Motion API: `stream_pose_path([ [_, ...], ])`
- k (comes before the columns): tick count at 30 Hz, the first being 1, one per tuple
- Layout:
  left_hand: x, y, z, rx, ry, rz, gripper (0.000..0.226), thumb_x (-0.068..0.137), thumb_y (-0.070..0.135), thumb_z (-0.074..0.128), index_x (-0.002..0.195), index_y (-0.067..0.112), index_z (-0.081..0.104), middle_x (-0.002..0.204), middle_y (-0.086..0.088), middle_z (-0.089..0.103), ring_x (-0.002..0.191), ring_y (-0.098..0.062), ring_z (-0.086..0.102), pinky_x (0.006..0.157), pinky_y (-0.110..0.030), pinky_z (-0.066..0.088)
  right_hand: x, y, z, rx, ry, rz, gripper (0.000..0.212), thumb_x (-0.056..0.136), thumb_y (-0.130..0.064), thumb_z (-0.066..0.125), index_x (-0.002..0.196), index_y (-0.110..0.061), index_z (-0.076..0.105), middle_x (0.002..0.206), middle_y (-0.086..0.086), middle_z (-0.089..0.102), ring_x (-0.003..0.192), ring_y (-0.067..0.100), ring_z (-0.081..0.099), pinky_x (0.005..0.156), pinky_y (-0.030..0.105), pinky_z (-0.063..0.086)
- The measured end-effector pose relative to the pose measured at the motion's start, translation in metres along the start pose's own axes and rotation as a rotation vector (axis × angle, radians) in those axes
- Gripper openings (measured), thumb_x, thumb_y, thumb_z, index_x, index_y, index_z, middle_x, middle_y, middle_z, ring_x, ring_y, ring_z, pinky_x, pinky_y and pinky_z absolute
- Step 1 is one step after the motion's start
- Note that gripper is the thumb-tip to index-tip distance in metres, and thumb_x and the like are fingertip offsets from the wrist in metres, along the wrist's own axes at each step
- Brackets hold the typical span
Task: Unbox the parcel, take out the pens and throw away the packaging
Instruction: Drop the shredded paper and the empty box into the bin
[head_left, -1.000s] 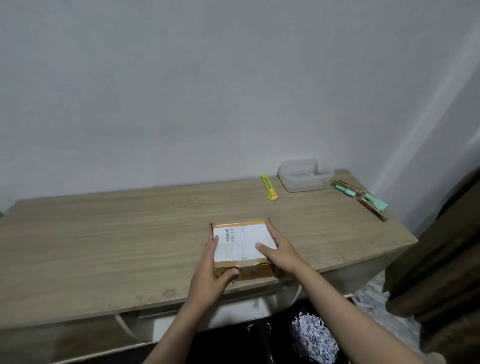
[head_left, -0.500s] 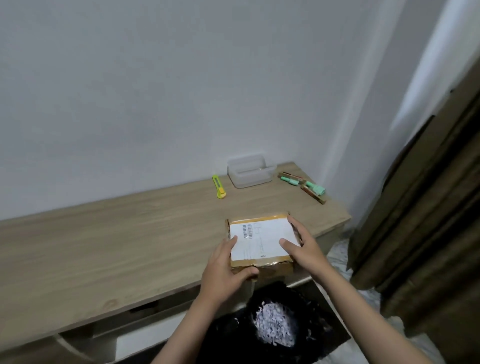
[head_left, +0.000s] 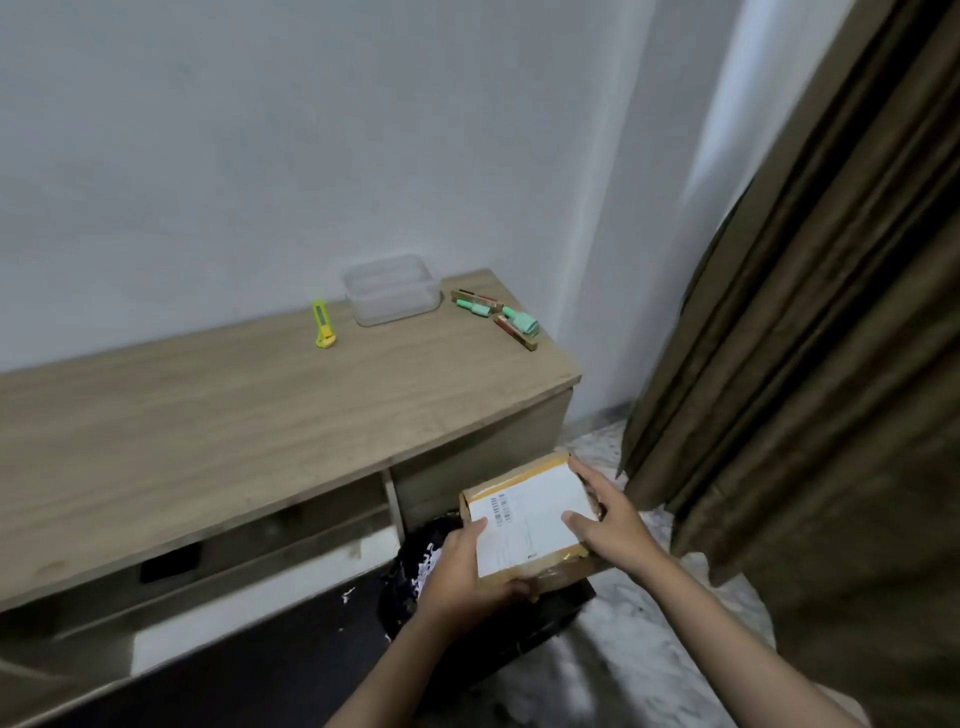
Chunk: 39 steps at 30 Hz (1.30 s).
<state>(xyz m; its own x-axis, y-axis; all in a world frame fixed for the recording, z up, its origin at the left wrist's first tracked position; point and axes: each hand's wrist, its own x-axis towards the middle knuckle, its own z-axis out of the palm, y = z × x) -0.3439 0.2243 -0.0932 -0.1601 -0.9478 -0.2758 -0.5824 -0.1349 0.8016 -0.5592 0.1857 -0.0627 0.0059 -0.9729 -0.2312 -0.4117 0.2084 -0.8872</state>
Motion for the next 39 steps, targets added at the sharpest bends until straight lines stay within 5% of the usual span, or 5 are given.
stream_pose_path([
  [10, 0.004, -0.027, 0.02, -0.032, 0.038, -0.188, 0.089, 0.067, 0.033, 0.082, 0.141, 0.017, 0.035, 0.129, -0.003, 0.037, 0.131, -0.022, 0.035, 0.096, -0.016, 0.027, 0.024, 0.028, 0.028, -0.105, -0.111, 0.025, 0.075, 0.076, -0.027, 0.07, 0.141, -0.04, 0.034, 0.15, 0.001, 0.033, 0.138, 0.019, 0.033, 0.107, 0.034, 0.038],
  [13, 0.017, -0.036, 0.012, 0.028, -0.033, -0.265, 0.112, 0.061, 0.046, 0.081, 0.149, 0.023, 0.016, 0.158, -0.016, 0.005, 0.146, -0.032, 0.001, 0.114, -0.035, 0.018, 0.038, 0.027, 0.044, -0.238, -0.165, 0.043, 0.073, 0.081, -0.033, 0.063, 0.144, -0.042, 0.026, 0.157, 0.008, 0.019, 0.146, 0.026, 0.014, 0.113, 0.045, 0.032],
  [16, 0.023, -0.049, 0.01, 0.121, -0.049, -0.369, 0.116, 0.065, 0.048, 0.079, 0.151, 0.018, 0.005, 0.155, -0.022, -0.016, 0.145, -0.035, 0.005, 0.114, -0.035, 0.022, 0.047, 0.028, 0.053, -0.331, -0.19, 0.054, 0.071, 0.086, -0.032, 0.059, 0.147, -0.034, 0.023, 0.158, 0.015, 0.013, 0.148, 0.026, 0.002, 0.115, 0.049, 0.023],
  [25, 0.039, -0.04, 0.005, 0.078, 0.16, -0.16, 0.08, 0.082, 0.042, 0.065, 0.146, 0.013, 0.028, 0.156, -0.014, 0.019, 0.146, -0.022, 0.01, 0.114, -0.028, 0.017, 0.072, 0.005, 0.044, -0.293, -0.094, 0.062, 0.056, 0.092, -0.022, 0.054, 0.144, -0.016, 0.036, 0.144, 0.011, 0.046, 0.123, 0.036, 0.051, 0.095, 0.034, 0.046],
  [39, 0.102, 0.019, -0.09, 0.037, 0.584, 0.242, 0.062, 0.079, 0.047, 0.05, 0.13, 0.01, 0.051, 0.137, -0.011, 0.045, 0.131, -0.019, 0.04, 0.109, -0.028, 0.032, 0.113, -0.086, 0.063, -0.105, 0.096, -0.292, 0.037, 0.089, -0.013, 0.055, 0.126, -0.02, 0.057, 0.124, -0.005, 0.056, 0.115, 0.003, 0.049, 0.093, 0.006, 0.033],
])
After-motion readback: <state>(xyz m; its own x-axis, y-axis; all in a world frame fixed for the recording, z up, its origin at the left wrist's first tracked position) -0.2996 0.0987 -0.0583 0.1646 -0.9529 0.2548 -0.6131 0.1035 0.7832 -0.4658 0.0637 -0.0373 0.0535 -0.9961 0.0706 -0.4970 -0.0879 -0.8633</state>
